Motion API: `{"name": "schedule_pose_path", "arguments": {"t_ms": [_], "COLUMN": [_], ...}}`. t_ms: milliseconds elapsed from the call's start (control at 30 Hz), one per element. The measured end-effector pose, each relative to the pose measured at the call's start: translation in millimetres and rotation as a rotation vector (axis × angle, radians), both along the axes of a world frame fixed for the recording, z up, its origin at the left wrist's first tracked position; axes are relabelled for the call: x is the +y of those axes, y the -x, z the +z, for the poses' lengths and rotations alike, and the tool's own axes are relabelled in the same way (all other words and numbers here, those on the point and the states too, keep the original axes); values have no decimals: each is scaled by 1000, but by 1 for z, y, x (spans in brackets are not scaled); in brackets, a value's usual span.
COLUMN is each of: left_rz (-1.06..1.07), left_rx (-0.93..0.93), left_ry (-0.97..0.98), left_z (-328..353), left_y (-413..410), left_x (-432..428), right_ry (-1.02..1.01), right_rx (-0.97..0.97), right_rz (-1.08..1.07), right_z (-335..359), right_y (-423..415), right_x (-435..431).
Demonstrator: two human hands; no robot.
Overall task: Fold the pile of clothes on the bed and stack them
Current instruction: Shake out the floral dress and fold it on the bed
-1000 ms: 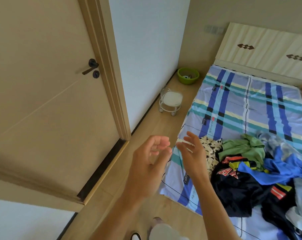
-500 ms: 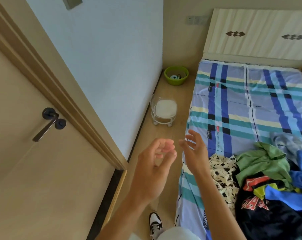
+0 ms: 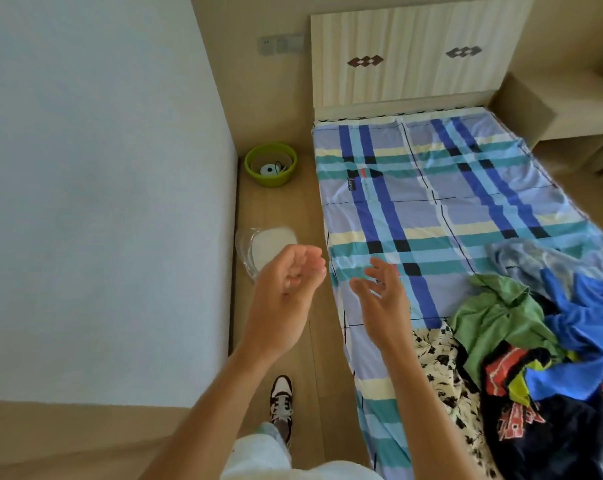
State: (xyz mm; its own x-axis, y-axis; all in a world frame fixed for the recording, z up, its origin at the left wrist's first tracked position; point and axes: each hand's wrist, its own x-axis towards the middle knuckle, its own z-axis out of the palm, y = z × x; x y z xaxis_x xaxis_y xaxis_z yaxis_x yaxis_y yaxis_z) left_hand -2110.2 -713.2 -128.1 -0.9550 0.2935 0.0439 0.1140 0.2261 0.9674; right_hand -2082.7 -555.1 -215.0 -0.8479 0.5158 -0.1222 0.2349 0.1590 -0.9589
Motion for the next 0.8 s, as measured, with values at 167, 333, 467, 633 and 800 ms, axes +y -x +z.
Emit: {"name": "schedule_pose_path", "arguments": {"t_ms": [167, 333, 467, 633, 800], "left_rz": [-91, -179, -232, -256, -272], "left_rx": [38, 13, -33, -51, -60], "left_ry": [50, 40, 31, 30, 41], "left_z": [6, 9, 2, -9, -13], "left_y": [118, 201, 253, 324, 384], "left_x": [6, 29, 51, 93, 144], "right_ry": [9, 10, 46, 40, 51], "right_rx": [-1, -13, -30, -30, -41], "right_rz": [-126, -201, -262, -291, -258], "right_z": [6, 7, 6, -4, -4], "right_y": [73, 135, 187, 263, 333], "right_x": [5, 16, 36, 80, 126]}}
